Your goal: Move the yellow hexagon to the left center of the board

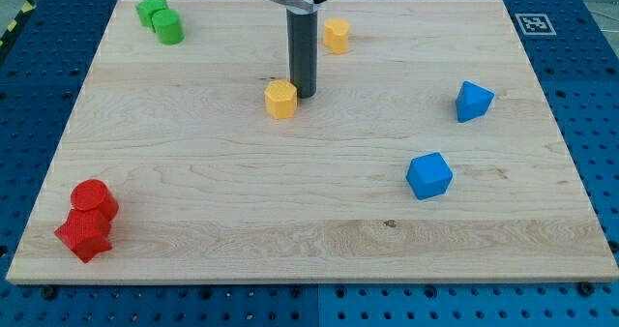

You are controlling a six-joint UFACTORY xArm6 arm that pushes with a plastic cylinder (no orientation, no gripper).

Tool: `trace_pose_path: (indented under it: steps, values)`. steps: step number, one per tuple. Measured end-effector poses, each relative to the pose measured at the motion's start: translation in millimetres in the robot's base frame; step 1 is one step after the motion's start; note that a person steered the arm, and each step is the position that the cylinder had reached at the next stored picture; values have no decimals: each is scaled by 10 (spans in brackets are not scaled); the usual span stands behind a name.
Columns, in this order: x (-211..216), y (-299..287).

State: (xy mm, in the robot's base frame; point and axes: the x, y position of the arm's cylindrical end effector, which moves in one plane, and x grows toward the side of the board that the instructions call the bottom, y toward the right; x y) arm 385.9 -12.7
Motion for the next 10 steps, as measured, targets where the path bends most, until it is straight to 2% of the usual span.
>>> trace_pose_path:
  steps: [3,4,7,10]
  values:
    - [70,178]
    - [322,178]
    - [175,-343]
    - [-196,-809]
